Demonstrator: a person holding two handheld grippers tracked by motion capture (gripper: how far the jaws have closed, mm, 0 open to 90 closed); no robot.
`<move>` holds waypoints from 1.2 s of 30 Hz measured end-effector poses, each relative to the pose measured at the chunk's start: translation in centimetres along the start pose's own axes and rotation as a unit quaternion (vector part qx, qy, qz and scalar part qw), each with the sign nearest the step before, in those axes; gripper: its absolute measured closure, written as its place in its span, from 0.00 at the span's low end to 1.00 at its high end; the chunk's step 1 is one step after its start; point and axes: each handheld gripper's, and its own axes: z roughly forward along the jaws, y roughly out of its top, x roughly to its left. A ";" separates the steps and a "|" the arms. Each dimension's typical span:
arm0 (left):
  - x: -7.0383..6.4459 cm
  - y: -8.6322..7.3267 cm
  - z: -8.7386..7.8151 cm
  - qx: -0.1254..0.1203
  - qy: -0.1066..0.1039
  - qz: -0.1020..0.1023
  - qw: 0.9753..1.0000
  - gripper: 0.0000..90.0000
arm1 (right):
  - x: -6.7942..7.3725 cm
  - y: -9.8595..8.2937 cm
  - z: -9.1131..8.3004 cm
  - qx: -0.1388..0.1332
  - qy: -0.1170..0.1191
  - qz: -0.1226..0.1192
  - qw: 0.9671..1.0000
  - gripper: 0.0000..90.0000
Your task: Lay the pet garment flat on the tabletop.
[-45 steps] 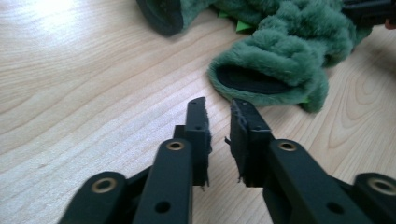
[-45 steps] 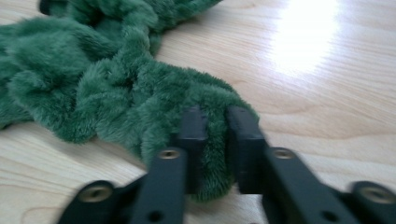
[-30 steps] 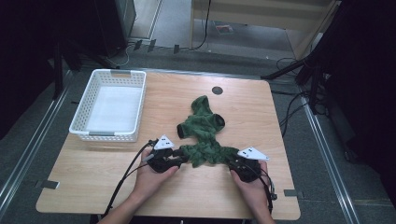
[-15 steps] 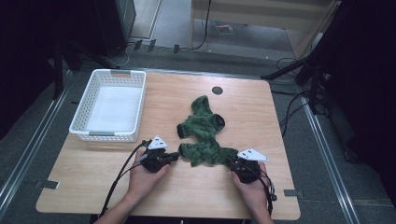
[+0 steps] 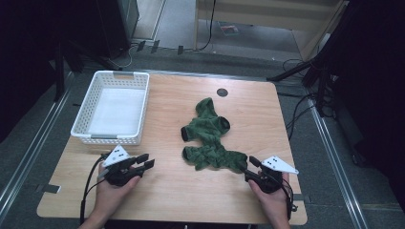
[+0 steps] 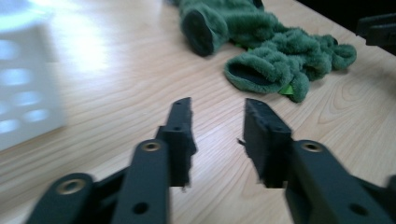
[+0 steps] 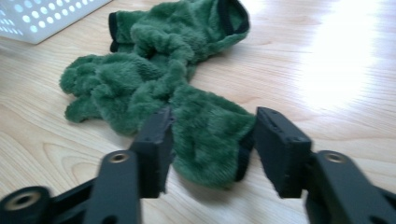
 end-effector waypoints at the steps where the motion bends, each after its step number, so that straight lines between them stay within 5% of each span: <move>1: 0.2 -0.3 -0.7 -0.005 0.006 -0.003 1.000 0.60 | -0.1 -0.1 -0.2 -0.001 -0.001 0.001 1.000 0.41; 5: 1.6 -1.8 -3.4 -0.028 0.032 -0.027 0.999 0.45 | -0.5 -0.3 -1.0 -0.005 -0.018 0.001 1.000 0.23; 10: 3.5 -3.5 -5.9 -0.023 0.065 -0.035 0.997 0.29 | -1.6 -0.9 -1.9 -0.008 -0.051 0.003 0.999 0.11; 14: 5.0 -4.6 -7.7 -0.014 0.057 -0.037 0.998 0.11 | -2.6 -1.7 -2.5 0.001 -0.060 0.007 0.998 0.00; 17: 5.8 -5.1 -9.0 -0.023 0.067 -0.057 0.996 0.08 | -3.2 -2.3 -2.9 0.005 -0.094 0.001 0.996 0.00; 21: 7.0 -5.4 -10.2 -0.026 0.116 -0.053 0.991 0.08 | -4.1 -2.9 -3.1 0.009 -0.106 0.023 0.994 0.00; 25: 8.0 -5.4 -10.4 -0.007 0.170 -0.022 0.985 0.08 | -4.4 -2.8 -3.1 0.011 -0.112 0.022 0.993 0.00; 28: 8.5 -5.3 -10.4 -0.017 0.163 -0.040 0.986 0.08 | -4.6 -2.9 -3.1 0.013 -0.126 0.007 0.992 0.00; 33: 9.2 -5.4 -10.7 -0.026 0.152 -0.075 0.985 0.08 | -5.4 -3.0 -3.3 0.004 -0.128 0.043 0.991 0.00; 36: 9.2 -5.4 -10.6 -0.022 0.151 -0.075 0.985 0.08 | -5.1 -3.0 -3.1 0.008 -0.133 0.034 0.990 0.00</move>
